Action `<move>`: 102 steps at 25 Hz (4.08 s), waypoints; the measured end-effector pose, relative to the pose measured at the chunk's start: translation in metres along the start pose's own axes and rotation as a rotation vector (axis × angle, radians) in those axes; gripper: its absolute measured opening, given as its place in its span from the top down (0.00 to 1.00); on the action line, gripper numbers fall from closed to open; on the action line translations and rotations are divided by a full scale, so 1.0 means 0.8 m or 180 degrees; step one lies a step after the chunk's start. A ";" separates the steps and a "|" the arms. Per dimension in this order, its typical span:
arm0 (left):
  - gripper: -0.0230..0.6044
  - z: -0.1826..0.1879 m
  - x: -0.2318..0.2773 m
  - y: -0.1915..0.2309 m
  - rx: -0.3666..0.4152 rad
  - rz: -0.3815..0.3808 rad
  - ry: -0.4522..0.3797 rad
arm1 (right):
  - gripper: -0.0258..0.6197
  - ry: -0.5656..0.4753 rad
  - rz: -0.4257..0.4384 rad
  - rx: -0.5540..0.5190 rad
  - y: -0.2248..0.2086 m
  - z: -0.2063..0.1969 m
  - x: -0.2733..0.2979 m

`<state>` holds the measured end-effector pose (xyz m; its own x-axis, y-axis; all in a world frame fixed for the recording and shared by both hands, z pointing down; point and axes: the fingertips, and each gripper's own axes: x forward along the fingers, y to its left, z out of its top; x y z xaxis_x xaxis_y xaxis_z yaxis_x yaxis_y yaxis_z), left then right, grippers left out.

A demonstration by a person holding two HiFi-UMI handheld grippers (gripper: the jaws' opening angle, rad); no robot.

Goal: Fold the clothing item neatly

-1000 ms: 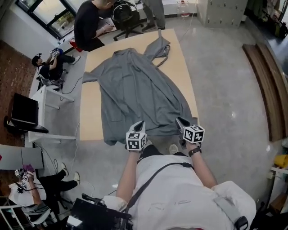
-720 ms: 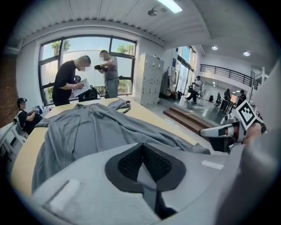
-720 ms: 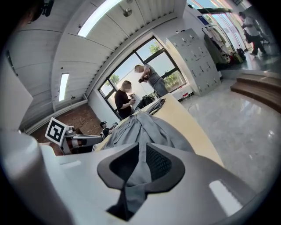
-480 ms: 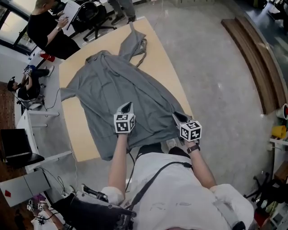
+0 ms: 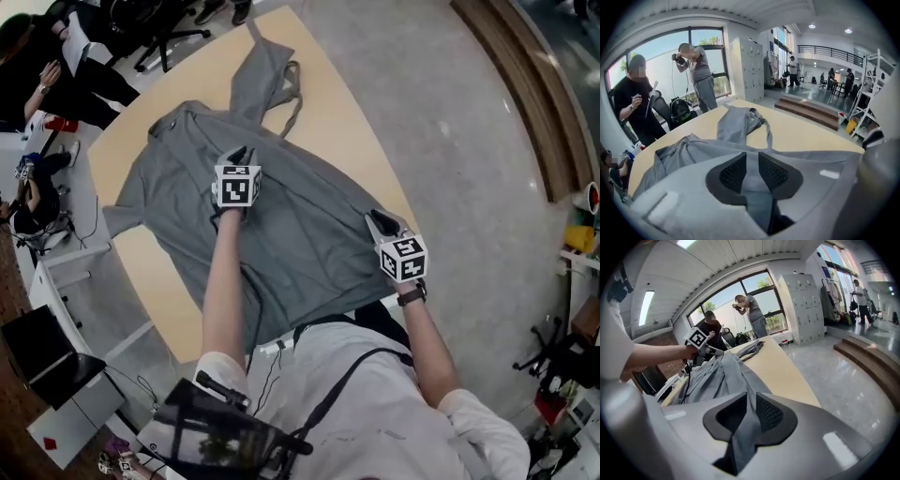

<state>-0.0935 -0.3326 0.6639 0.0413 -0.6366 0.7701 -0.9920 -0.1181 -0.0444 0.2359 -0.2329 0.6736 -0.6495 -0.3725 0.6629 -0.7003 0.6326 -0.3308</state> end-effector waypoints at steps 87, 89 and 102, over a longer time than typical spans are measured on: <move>0.81 -0.377 -0.383 -0.179 -0.1756 -0.0054 -0.0401 | 0.69 0.0891 0.0818 -0.1488 0.269 -0.193 -0.008; 0.81 -0.378 -0.386 -0.195 -0.1721 -0.0148 -0.0403 | 0.69 0.1122 0.0632 -0.1594 0.254 -0.206 0.011; 0.81 -0.410 -0.408 -0.197 -0.1685 -0.0306 -0.0411 | 0.91 0.1123 0.2095 -0.1325 0.389 -0.265 -0.083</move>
<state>0.0101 0.1437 0.6287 0.1159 -0.7340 0.6692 -0.9062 0.1977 0.3738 0.1237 0.1330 0.6691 -0.7072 0.3479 0.6155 -0.0019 0.8696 -0.4938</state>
